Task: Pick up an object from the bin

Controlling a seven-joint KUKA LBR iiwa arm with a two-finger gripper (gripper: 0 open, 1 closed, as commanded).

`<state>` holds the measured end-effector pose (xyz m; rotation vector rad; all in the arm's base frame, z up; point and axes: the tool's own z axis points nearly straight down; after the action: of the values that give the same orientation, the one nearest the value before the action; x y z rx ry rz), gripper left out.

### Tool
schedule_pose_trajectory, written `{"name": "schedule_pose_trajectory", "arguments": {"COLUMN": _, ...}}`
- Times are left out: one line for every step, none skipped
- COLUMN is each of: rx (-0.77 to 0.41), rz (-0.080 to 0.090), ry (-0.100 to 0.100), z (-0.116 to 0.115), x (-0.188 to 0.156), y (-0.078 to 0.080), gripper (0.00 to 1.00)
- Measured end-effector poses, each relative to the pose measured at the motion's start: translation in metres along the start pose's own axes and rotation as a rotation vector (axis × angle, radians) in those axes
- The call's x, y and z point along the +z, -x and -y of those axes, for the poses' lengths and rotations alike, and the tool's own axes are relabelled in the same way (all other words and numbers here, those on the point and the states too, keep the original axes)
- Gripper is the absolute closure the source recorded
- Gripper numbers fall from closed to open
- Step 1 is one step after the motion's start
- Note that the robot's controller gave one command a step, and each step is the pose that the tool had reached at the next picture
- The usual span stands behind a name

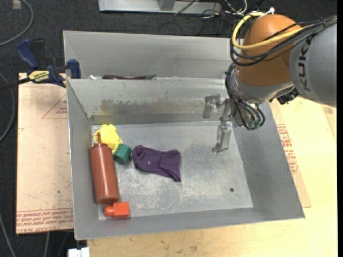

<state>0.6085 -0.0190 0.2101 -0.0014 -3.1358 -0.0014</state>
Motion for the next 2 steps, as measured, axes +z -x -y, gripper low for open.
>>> {"name": "schedule_pose_trajectory", "arguments": {"rx": 0.0, "rz": 0.008, "ry": 0.0, "z": 0.0, "x": -0.005, "y": 0.001, "gripper": 0.0}}
{"name": "schedule_pose_trajectory", "arguments": {"rx": 0.019, "rz": 0.014, "ry": 0.0, "z": -0.026, "x": 0.037, "y": 0.007, "gripper": 0.0}}
